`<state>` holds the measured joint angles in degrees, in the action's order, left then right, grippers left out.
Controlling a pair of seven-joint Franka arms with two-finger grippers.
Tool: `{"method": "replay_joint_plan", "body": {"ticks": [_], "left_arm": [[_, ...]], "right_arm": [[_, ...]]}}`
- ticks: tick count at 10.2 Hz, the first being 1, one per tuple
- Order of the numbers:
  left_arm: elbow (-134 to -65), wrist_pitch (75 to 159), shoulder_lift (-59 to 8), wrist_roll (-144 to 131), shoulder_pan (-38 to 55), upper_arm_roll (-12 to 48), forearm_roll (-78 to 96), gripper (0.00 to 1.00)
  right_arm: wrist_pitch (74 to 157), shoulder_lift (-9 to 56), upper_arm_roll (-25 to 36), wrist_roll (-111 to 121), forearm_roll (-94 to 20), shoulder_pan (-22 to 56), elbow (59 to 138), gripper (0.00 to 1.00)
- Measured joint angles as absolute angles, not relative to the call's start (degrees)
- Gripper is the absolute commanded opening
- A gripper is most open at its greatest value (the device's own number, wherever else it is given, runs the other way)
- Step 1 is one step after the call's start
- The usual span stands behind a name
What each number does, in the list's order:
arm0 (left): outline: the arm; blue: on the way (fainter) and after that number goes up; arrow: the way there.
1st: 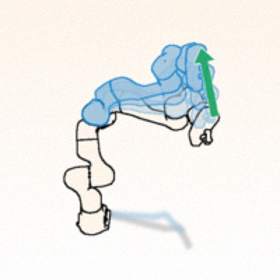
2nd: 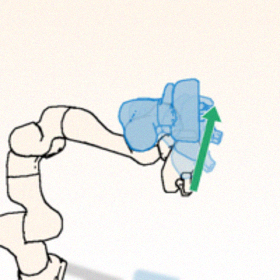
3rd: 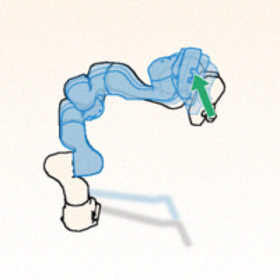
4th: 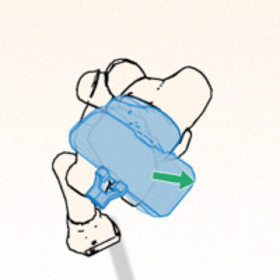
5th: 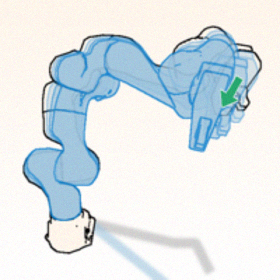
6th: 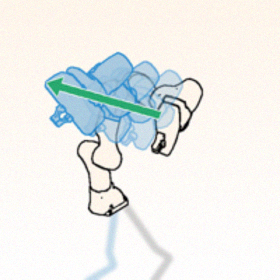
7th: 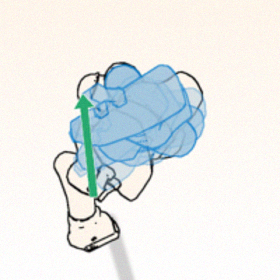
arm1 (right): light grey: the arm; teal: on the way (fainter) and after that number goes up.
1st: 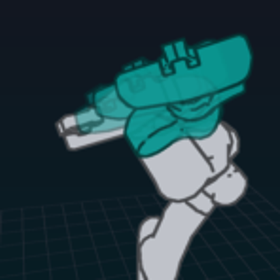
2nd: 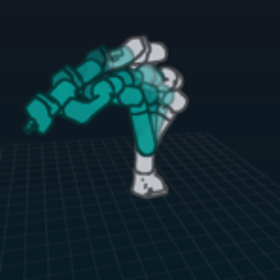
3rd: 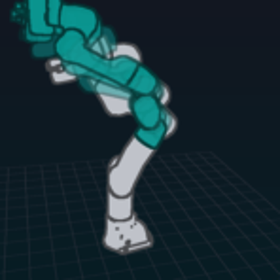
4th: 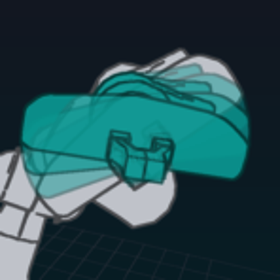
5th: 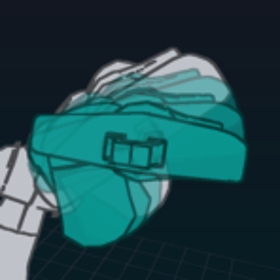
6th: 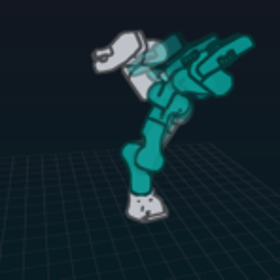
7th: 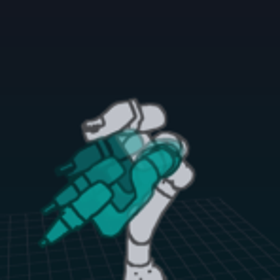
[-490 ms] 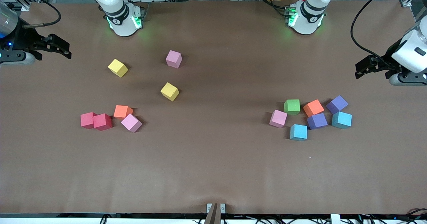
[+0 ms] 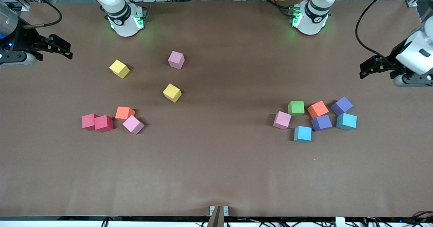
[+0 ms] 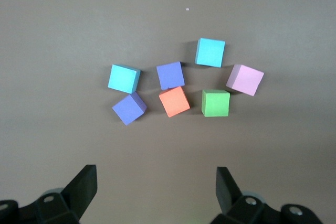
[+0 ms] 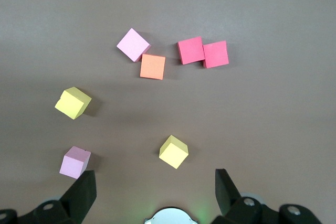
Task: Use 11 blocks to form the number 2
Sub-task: 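Lower the left gripper onto green while the right gripper lowers onto pink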
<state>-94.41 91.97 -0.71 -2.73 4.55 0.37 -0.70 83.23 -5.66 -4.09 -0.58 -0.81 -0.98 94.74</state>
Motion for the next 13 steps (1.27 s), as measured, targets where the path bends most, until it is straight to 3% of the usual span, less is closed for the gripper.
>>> {"method": "replay_joint_plan", "body": {"ticks": [7, 13], "left_arm": [[-111.0, 112.6, -7.8, -2.7, 8.1, 3.0, -0.7, 1.00], [-111.7, 121.7, -19.1, -4.5, 10.8, 3.6, -0.7, 1.00]], "right_arm": [[84.5, -3.3, -4.5, -0.5, -3.6, 0.0, 97.8, 1.00], [95.0, 10.1, -4.7, 4.7, -4.0, 3.0, 100.1, 1.00]]}}
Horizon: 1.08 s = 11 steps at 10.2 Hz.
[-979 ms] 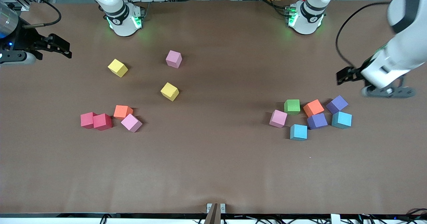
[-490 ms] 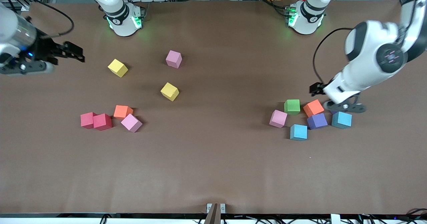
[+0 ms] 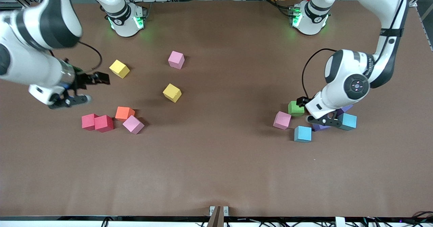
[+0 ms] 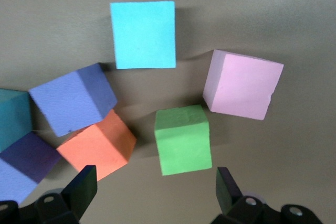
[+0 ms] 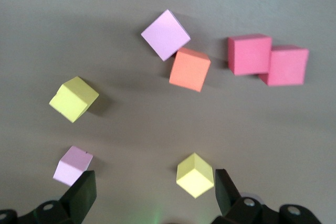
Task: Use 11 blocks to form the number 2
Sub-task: 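Lower the left gripper onto green while the right gripper lowers onto pink, then grasp and lift green with the left gripper while the right gripper lifts pink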
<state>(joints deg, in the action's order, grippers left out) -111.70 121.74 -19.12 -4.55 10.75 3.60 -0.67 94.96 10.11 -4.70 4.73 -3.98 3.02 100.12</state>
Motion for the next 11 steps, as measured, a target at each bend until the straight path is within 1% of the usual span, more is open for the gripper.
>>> {"method": "replay_joint_plan", "body": {"ticks": [3, 6, 9, 11], "left_arm": [[-113.4, 125.2, -21.9, -7.1, 12.2, 3.7, -0.7, 1.00], [-116.3, 128.9, -22.8, -9.0, 12.6, 3.7, -0.7, 1.00], [-117.0, 129.8, -23.3, -9.5, 12.4, 3.5, -0.7, 1.00], [-117.1, 130.8, -24.3, -9.7, 12.3, 3.5, -0.7, 1.00]], "right_arm": [[103.9, 17.0, -4.7, 11.2, -3.1, 6.1, 100.2, 1.00], [111.6, 22.8, -4.5, 22.9, -3.0, 6.4, 100.1, 1.00], [119.8, 27.0, -4.3, 37.3, -2.9, 6.4, 100.6, 1.00], [127.5, 28.3, -4.2, 42.2, -2.9, 6.3, 104.0, 1.00]]}}
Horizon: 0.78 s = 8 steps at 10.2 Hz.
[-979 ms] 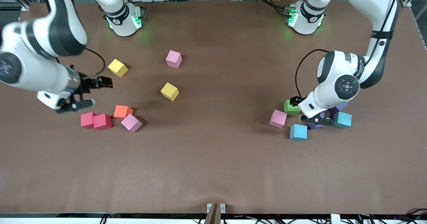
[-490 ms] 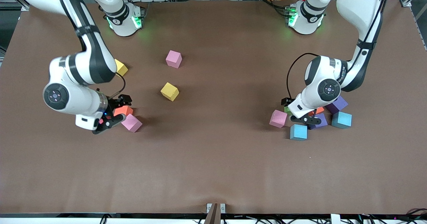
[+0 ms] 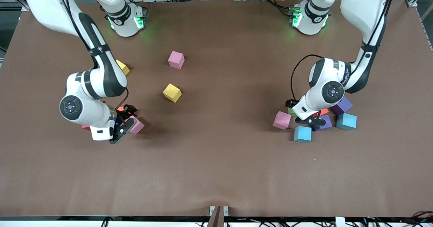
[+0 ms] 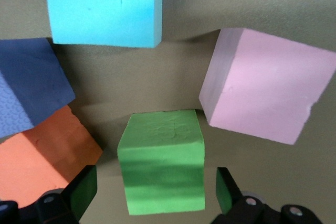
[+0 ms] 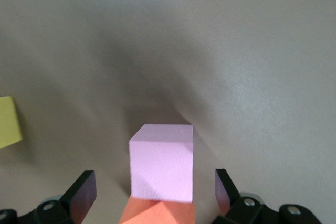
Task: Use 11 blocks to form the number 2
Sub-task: 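Grasp and lift green with the left gripper while the right gripper lifts pink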
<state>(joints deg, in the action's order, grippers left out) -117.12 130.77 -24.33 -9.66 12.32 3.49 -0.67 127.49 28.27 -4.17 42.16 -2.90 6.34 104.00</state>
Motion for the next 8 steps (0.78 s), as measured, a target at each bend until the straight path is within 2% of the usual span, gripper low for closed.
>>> {"method": "replay_joint_plan", "body": {"ticks": [1, 2, 3, 4, 5, 8], "left_arm": [[-117.1, 131.3, -24.9, -9.8, 12.2, 3.5, -0.7, 0.89], [-117.1, 132.0, -25.4, -9.8, 12.1, 3.5, -0.7, 0.57], [-117.1, 132.5, -25.9, -9.8, 12.0, 3.5, -0.7, 0.30], [-117.1, 132.8, -26.3, -9.9, 12.0, 3.5, -0.7, 0.09], [-117.1, 132.9, -26.4, -9.9, 12.0, 3.5, -0.7, 0.00], [-116.9, 133.1, -26.4, -12.2, 12.1, 3.6, -0.7, 0.00]], "right_arm": [[130.5, 28.5, -4.2, 42.8, -2.9, 6.4, 105.9, 1.00], [132.5, 28.5, -4.2, 43.1, -2.9, 6.4, 107.4, 1.00], [134.1, 28.5, -4.2, 43.1, -2.9, 6.4, 108.6, 1.00], [135.9, 28.6, -4.2, 43.2, -2.9, 6.4, 109.9, 1.00], [137.6, 28.7, -4.2, 43.2, -2.9, 6.4, 111.1, 1.00], [139.5, 29.4, -4.2, 43.2, -2.9, 6.3, 112.4, 1.00]]}}
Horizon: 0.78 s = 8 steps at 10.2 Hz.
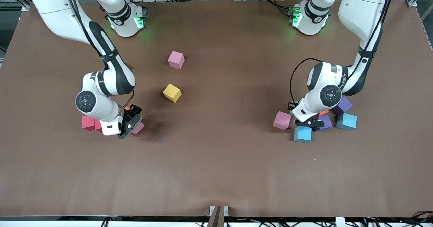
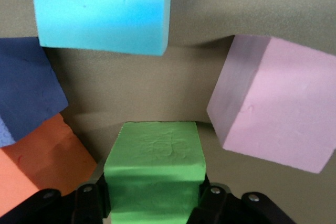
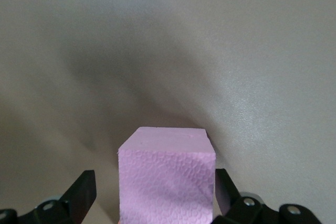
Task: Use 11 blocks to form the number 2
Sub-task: 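Grasp and lift green with the left gripper while the right gripper lifts pink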
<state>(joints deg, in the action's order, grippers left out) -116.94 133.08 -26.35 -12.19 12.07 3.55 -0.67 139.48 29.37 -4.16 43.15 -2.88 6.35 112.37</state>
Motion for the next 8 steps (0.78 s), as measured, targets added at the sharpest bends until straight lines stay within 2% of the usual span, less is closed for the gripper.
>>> {"method": "replay_joint_plan", "body": {"ticks": [1, 2, 4, 5, 8], "left_arm": [[-116.9, 132.8, -26.1, -13.9, 12.2, 4.1, -0.7, 0.00], [-116.8, 131.8, -25.3, -16.1, 12.2, 5.6, -0.7, 0.00], [-116.6, 128.7, -22.7, -23.3, 12.6, 10.7, -0.6, 0.00], [-116.6, 127.8, -21.6, -27.4, 13.0, 13.7, -0.6, 0.00], [-116.9, 127.2, -21.0, -39.0, 14.7, 20.6, -0.6, 0.00]], "right_arm": [[139.6, 29.5, -4.1, 43.1, -2.9, 6.3, 112.4, 0.87], [139.7, 29.7, -4.1, 43.1, -2.9, 6.3, 112.4, 0.69], [139.8, 29.9, -4.1, 43.1, -2.9, 6.2, 112.4, 0.41], [139.9, 29.8, -4.0, 43.1, -2.9, 6.1, 112.4, 0.34], [139.7, 29.9, -4.1, 43.0, -3.0, 6.1, 112.2, 0.32]]}}
